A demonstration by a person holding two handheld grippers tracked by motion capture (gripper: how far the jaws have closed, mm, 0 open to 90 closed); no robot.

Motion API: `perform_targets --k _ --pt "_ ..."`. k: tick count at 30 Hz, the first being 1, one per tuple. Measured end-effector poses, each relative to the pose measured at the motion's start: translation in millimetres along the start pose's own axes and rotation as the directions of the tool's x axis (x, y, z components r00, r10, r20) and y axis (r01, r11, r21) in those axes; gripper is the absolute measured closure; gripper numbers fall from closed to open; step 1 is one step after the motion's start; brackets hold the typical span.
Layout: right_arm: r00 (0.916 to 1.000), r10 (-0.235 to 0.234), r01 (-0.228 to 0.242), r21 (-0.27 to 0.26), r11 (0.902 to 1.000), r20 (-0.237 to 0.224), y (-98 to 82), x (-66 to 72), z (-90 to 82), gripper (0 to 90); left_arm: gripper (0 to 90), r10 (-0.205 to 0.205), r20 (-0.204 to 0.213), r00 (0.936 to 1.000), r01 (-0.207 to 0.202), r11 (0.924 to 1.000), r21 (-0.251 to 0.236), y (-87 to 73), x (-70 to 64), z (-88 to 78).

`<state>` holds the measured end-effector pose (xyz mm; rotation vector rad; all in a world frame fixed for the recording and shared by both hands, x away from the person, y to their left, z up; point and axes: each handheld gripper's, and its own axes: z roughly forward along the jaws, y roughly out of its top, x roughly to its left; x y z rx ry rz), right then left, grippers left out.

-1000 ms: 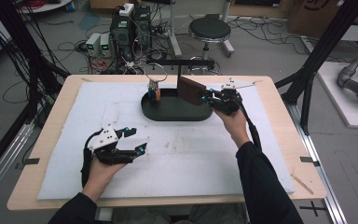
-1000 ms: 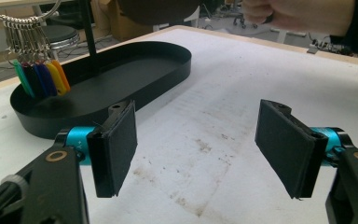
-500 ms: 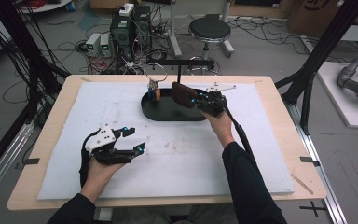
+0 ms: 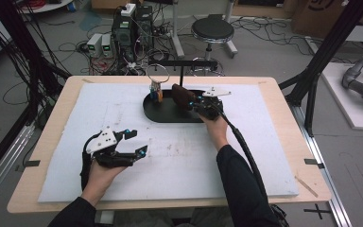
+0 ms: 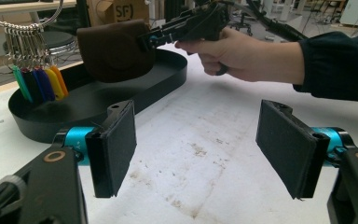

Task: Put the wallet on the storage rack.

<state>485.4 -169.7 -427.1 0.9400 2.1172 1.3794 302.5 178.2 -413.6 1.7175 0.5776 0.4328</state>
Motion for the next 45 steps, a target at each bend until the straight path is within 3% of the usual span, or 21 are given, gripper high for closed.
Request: perform_targets --k 2,22,32,37,41,45 --pt "0.9997 -0.021 0.021 0.012 0.9997 0.008 -2.0 2.1 2.8 73.2 28.7 0.002 0.001 1.0 -0.002 1.0 0.0 -0.1 -0.1 -0.2" --pt "0.9998 0.02 -0.02 0.036 0.9991 0.008 -6.4 -0.8 5.1 66.9 28.7 0.003 0.002 1.0 -0.003 1.0 0.001 -1.6 -0.1 -0.5" --pt "0.9995 0.003 -0.005 0.05 0.9988 0.032 -4.0 -0.8 1.7 54.2 28.7 0.003 0.004 1.0 -0.003 1.0 0.0 -1.5 -0.1 -0.1" --pt "0.9988 -0.007 0.005 0.042 0.9991 0.049 -0.8 -1.2 -2.3 43.1 28.7 0.006 0.002 1.0 -0.006 1.0 0.0 -1.3 1.0 -0.5" --pt "0.999 0.0 -0.002 0.039 0.9992 0.045 3.2 -3.9 -9.9 35.8 28.7 0.007 0.0 1.0 -0.007 1.0 0.001 -0.7 2.1 0.3" --pt "0.9993 -0.023 0.022 0.041 0.9989 0.029 11.6 -5.5 -23.5 32.8 28.7 0.003 -0.004 1.0 -0.003 1.0 0.009 -1.5 4.8 2.2"
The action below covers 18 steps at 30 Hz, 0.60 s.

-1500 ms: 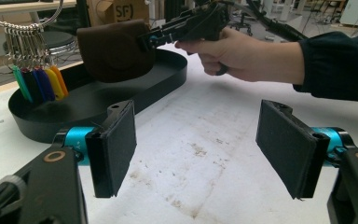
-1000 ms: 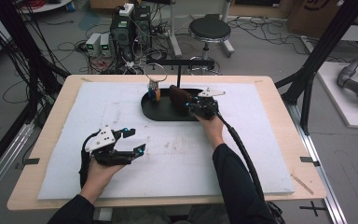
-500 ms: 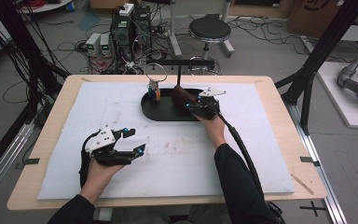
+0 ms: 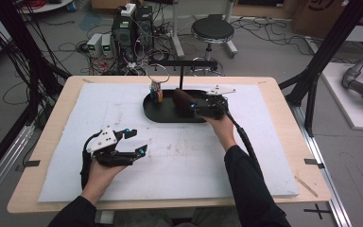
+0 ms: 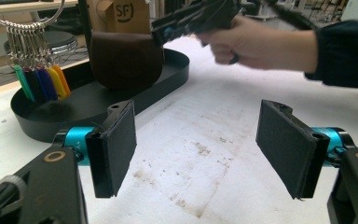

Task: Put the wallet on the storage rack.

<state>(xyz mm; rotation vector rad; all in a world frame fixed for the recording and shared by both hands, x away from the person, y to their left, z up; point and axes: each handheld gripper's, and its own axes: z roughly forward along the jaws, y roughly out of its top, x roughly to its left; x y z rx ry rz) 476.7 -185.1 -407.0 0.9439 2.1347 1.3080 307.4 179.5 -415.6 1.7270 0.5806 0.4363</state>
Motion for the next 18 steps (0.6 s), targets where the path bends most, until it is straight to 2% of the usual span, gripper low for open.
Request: perform_targets --k 7,8,10,13,15,18 --pt "0.9995 -0.024 0.023 -0.024 0.9994 -0.02 19.0 2.8 -40.0 31.4 28.7 0.002 -0.012 0.9999 -0.002 1.0 0.004 1.0 4.1 1.8" --pt "0.9994 -0.031 0.03 -0.049 0.9984 -0.018 20.5 3.1 -48.6 31.5 28.7 0.009 -0.017 0.9998 -0.008 0.9999 0.009 1.5 4.6 2.0" --pt "0.9994 -0.035 0.035 -0.092 0.9951 0.001 19.7 4.2 -63.9 31.7 28.7 0.009 -0.019 0.9998 -0.009 0.9999 0.01 2.0 5.6 2.2" --pt "0.9997 -0.021 0.019 -0.097 0.9951 -0.015 16.9 1.8 -83.2 30.9 28.7 0.006 -0.022 0.9997 -0.006 1.0 0.008 2.2 7.1 2.4" --pt "0.9996 -0.026 0.025 -0.103 0.9944 -0.013 12.5 -0.3 -98.8 30.5 28.7 0.008 -0.022 0.9997 -0.008 0.9999 0.011 2.5 7.6 2.2" --pt "0.9994 0.003 -0.007 -0.124 0.9922 -0.034 4.4 -2.2 -120.1 28.3 28.7 0.011 -0.025 0.9996 -0.01 0.9998 0.016 3.5 7.2 1.4"
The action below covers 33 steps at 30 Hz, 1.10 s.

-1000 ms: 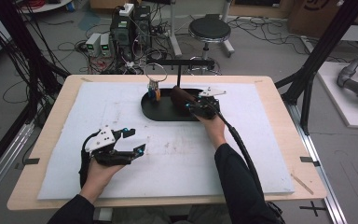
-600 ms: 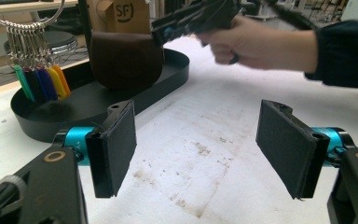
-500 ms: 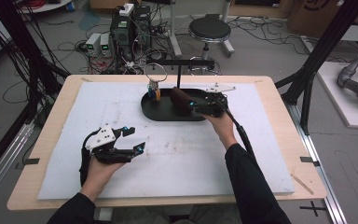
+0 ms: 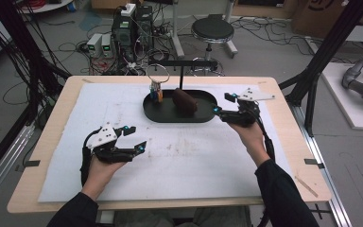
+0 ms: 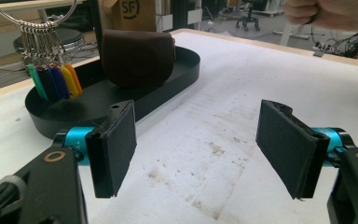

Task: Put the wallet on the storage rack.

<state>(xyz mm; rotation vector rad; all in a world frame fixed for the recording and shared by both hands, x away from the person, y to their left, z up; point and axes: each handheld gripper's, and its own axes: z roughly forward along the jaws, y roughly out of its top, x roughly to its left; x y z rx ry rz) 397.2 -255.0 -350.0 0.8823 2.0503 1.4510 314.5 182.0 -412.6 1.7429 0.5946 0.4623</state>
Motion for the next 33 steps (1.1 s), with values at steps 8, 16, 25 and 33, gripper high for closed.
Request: perform_targets --k 8,16,25,33 --pt "0.9989 0.036 -0.037 -0.048 0.9981 -0.031 -29.4 -3.2 -46.3 25.6 28.7 0.004 -0.03 0.9995 -0.003 1.0 0.008 -1.1 2.1 -7.4" --pt "0.9985 0.054 -0.053 -0.069 0.9962 0.011 -60.7 -13.1 -68.5 22.9 28.7 0.0 -0.069 0.9976 0.001 0.9999 0.014 -4.5 7.1 -19.9" --pt "0.9945 0.081 -0.077 -0.048 0.9958 0.067 -76.6 -19.4 -75.2 23.0 28.7 0.001 -0.093 0.9956 0.0 0.9999 0.017 -6.1 9.8 -25.5" --pt "0.9949 0.066 -0.065 -0.019 0.9977 0.077 -79.7 -19.9 -76.0 23.0 28.7 0.012 -0.091 0.9958 -0.01 0.9997 0.022 -4.7 11.3 -23.3"
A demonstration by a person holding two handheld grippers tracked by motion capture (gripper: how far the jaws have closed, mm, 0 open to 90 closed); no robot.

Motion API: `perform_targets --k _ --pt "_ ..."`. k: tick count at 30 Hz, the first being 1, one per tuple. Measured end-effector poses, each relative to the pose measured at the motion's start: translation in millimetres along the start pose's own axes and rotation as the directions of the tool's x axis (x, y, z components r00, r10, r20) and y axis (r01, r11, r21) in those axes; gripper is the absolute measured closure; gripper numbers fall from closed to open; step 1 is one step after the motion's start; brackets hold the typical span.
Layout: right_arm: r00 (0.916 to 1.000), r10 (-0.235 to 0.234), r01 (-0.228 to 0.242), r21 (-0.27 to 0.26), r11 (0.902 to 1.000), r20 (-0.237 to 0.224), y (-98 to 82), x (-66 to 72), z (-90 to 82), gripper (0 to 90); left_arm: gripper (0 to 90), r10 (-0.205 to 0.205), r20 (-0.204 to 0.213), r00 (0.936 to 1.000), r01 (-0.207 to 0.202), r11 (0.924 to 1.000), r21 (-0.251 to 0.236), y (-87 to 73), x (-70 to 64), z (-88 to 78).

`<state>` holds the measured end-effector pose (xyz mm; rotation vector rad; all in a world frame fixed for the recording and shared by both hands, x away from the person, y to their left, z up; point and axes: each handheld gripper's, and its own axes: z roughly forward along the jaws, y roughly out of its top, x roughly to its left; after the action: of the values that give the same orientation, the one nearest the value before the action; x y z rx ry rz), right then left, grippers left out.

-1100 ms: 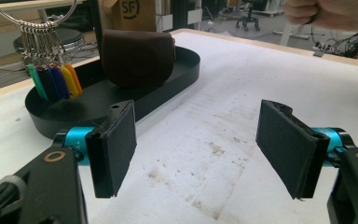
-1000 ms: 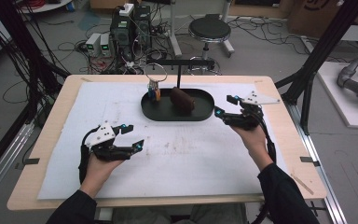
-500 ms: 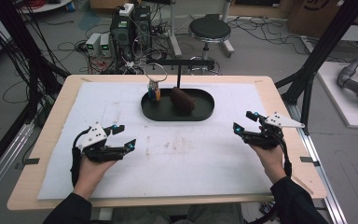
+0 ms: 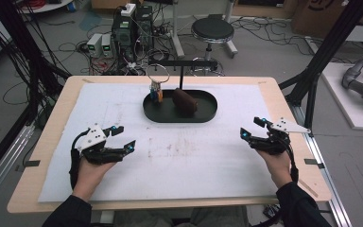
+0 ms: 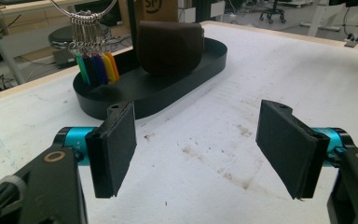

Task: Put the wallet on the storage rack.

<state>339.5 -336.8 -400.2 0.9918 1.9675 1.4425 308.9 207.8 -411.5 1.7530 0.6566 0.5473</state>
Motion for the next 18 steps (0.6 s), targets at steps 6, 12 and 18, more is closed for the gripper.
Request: perform_targets --k 6,12,18 --pt "0.9998 -0.019 0.018 0.032 0.9993 0.01 -3.6 -1.7 -0.1 22.9 28.7 0.002 0.004 1.0 -0.002 1.0 0.001 0.5 0.2 3.8" --pt "0.9997 -0.006 0.005 0.032 0.9995 0.024 -5.1 -8.0 -3.3 23.0 28.7 0.001 0.004 1.0 -0.001 1.0 0.008 0.6 0.6 5.6" --pt "0.9994 0.008 -0.009 0.041 0.9991 0.032 -6.8 -12.4 -3.5 22.9 28.7 0.002 0.003 1.0 -0.002 1.0 0.009 0.1 0.9 5.8"
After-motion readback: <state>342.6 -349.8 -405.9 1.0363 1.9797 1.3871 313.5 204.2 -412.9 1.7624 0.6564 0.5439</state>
